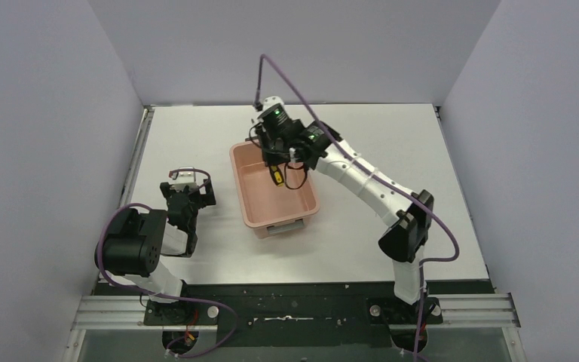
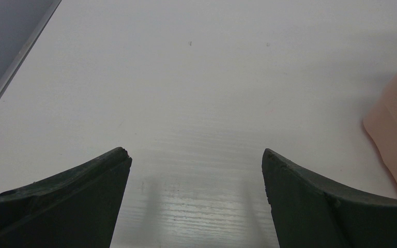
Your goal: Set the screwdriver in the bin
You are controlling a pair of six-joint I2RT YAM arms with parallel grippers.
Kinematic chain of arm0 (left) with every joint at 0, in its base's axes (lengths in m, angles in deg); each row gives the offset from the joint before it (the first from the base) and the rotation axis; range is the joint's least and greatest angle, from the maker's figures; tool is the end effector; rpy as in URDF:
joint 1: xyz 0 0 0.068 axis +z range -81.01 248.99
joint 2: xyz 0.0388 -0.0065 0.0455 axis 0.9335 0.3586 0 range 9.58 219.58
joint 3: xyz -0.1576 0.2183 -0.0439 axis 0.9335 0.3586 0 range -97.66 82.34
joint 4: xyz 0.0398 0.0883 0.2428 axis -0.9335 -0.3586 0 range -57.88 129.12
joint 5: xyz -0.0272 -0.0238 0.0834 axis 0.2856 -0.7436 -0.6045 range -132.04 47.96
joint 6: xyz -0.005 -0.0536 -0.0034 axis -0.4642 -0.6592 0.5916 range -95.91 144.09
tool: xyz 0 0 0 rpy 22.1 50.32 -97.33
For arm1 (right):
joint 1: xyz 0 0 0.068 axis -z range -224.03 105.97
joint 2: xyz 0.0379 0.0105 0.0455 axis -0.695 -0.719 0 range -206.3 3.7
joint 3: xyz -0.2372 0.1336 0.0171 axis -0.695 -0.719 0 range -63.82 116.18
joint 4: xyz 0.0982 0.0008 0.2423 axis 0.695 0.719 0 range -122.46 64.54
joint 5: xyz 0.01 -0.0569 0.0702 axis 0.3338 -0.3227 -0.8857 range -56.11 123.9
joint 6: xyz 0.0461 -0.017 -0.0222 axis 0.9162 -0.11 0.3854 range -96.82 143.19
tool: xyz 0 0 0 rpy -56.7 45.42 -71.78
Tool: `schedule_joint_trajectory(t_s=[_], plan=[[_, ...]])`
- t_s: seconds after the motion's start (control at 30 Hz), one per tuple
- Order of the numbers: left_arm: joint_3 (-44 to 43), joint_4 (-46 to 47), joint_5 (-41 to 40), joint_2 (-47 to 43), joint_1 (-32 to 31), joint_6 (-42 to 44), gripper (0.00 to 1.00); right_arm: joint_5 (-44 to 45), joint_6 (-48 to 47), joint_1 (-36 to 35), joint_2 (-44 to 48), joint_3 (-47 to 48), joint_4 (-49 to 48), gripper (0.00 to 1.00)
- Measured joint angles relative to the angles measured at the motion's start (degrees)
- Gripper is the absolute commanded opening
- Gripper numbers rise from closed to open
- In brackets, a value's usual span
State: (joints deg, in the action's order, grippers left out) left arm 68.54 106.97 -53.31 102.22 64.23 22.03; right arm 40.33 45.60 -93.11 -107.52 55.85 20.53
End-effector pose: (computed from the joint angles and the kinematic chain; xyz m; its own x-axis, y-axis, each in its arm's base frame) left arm 0.2451 -0.0135 0.1277 -0.1858 -0.0199 -0.9824 -0.1166 0.9932 0.0019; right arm 0.2827 0.3200 0.3781 -0.6911 -0.2188 -0.6889 -0.4706 0.8596 0.1991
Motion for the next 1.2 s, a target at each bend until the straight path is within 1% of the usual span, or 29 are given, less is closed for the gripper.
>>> schedule_joint_trajectory(t_s=[0.1,0.3,0.4,0.53,0.6,0.67,0.83,0.93,0.97,1.07,1.13,1.2], plan=[[0.0,0.0,0.0,0.0,0.0,0.0,0.97,-0.8,0.7,-1.6,-4.5,-1.8,-0.9,0.0],[0.0,0.0,0.0,0.0,0.0,0.0,0.97,-1.5,1.9,0.1,-8.8,-14.9,-5.2,0.0],[0.0,0.0,0.0,0.0,0.0,0.0,0.97,-1.7,2.6,0.9,-10.3,-20.1,-8.4,0.07],[0.0,0.0,0.0,0.0,0.0,0.0,0.97,-1.7,3.2,0.9,-12.0,-24.1,-11.8,0.26],[0.0,0.0,0.0,0.0,0.0,0.0,0.97,-1.7,3.8,0.9,-12.3,-24.7,-12.8,0.42],[0.0,0.0,0.0,0.0,0.0,0.0,0.97,-1.5,4.2,0.9,-12.3,-24.7,-14.2,0.51],[0.0,0.0,0.0,0.0,0.0,0.0,0.97,-0.9,4.4,0.8,-12.3,-24.5,-14.8,0.59],[0.0,0.0,0.0,0.0,0.0,0.0,0.97,-0.2,4.2,0.6,-11.8,-23.6,-13.6,0.63],[0.0,0.0,0.0,0.0,0.0,0.0,0.97,0.1,4.0,0.6,-11.5,-22.9,-12.8,0.65],[0.0,0.0,0.0,0.0,0.0,0.0,0.97,0.7,3.4,0.3,-8.8,-20.7,-11.8,0.81],[0.0,0.0,0.0,0.0,0.0,0.0,0.97,0.7,2.4,0.2,-5.5,-19.7,-11.8,0.98],[0.0,0.0,0.0,0.0,0.0,0.0,0.97,0.7,1.3,0.2,-1.2,-18.8,-12.3,1.0]])
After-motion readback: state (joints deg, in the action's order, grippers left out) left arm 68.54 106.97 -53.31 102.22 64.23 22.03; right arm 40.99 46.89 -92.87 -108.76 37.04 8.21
